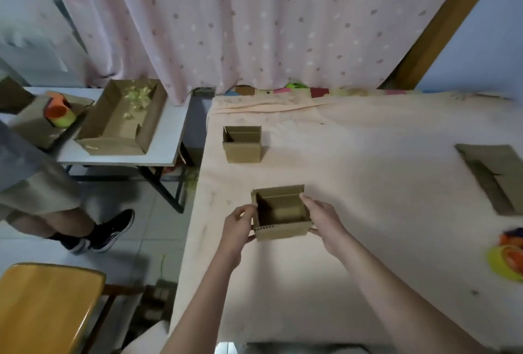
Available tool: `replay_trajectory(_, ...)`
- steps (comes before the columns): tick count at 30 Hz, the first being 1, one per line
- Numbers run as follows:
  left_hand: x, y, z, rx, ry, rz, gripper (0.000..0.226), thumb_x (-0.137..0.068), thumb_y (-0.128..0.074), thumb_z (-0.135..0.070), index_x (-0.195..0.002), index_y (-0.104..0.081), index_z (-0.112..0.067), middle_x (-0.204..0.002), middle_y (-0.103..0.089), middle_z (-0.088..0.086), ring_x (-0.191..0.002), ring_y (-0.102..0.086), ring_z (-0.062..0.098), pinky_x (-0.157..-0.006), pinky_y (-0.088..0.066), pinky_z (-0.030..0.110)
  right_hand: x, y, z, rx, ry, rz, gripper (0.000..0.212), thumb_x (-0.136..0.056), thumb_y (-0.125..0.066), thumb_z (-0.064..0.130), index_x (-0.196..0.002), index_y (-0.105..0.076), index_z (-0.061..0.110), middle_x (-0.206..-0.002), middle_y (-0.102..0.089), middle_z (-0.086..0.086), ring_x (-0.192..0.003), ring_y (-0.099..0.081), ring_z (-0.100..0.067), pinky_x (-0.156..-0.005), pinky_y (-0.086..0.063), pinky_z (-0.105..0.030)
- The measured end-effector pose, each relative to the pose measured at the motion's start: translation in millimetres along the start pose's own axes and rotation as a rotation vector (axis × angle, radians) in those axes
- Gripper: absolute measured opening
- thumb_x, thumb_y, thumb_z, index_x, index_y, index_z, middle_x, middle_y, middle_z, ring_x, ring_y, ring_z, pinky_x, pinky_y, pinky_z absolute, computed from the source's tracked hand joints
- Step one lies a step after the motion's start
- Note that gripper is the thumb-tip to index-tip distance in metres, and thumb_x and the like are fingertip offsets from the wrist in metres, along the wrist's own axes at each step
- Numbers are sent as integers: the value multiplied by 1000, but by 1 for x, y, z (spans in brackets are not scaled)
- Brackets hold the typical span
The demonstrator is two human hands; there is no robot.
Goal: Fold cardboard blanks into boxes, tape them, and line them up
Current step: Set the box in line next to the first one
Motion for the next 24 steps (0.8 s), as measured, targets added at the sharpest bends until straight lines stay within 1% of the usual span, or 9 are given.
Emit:
replay_trajectory(4, -10, 41, -9, -19, 9, 29, 22, -96, -56, -41, -108, -66, -25, -113, -68, -1, -102, -67, 21, -93, -56, 45, 8, -42, 11, -35, -7, -13, 30, -98, -56, 50, -103, -68, 23, -103, -72, 3, -97, -66, -14, -89, -51, -34)
replay_trajectory(7, -25, 62, -15, -22, 22, 33, 23, -97, -55, -41, -108, -65, -24, -113, -68, -1, -104, -66, 21, -94, -55, 45, 2, -65, 21, -24, -1, -20, 33, -98, -56, 51, -106, -67, 22, -105, -71, 2, -99, -65, -14, -94, -51, -36)
replay_trajectory(11, -47, 76, -25, -34, 39, 34, 25, -97, -56, -43, -110, -66, -24, -112, -68, -2, -105, -65, 21, -94, -55, 45, -13, -85, 28, -31, 3, 5, 37, -98, -55, 52, -109, -70, 20, -107, -73, 0, -100, -66, -17, -89, -52, -34)
replay_trajectory(15, -72, 83, -38, -56, 30, 31, 23, -94, -61, -47, -105, -66, -27, -114, -66, -4, -108, -62, 20, -98, -53, 46, -33, -100, 40, -50, 7, 18, 41, -97, -56, 55, -116, -67, 20, -111, -70, 2, -104, -62, -14, -97, -50, -36)
replay_trajectory(17, -88, 85, -45, -67, 30, 21, 20, -95, -60, -45, -104, -65, -28, -115, -64, -5, -108, -60, 18, -99, -52, 44, -46, -108, 46, -47, 0, 29, 38, -97, -55, 55, -113, -67, 21, -110, -69, 3, -102, -62, -13, -97, -49, -34)
replay_trajectory(20, -115, 87, -56, -58, 41, 25, 18, -98, -57, -44, -106, -62, -29, -115, -63, -6, -111, -58, 18, -103, -49, 43, -68, -116, 57, -74, -4, 40, 28, -99, -54, 50, -103, -67, 25, -106, -71, 2, -98, -65, -12, -91, -50, -31)
replay_trajectory(22, -133, 87, -61, -60, 54, 28, 23, -98, -55, -44, -112, -62, -26, -118, -63, -4, -114, -58, 20, -104, -48, 44, -85, -120, 64, -75, -7, 45, 36, -97, -55, 53, -110, -69, 21, -106, -73, 0, -101, -67, -17, -91, -52, -32)
replay_trajectory(24, -151, 87, -63, -66, 74, 26, 31, -99, -55, -43, -119, -62, -22, -122, -63, -2, -117, -57, 21, -105, -47, 45, -108, -121, 64, -48, -24, 23, 54, -90, -57, 63, -122, -68, 20, -112, -72, 0, -106, -66, -21, -100, -52, -39)
Point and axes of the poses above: each hand's wrist, its own x-axis away from the middle knuckle, its own y-axis out of the back of the hand, z = x × y, the point moved 7 cm from there along -x, towards the middle knuckle
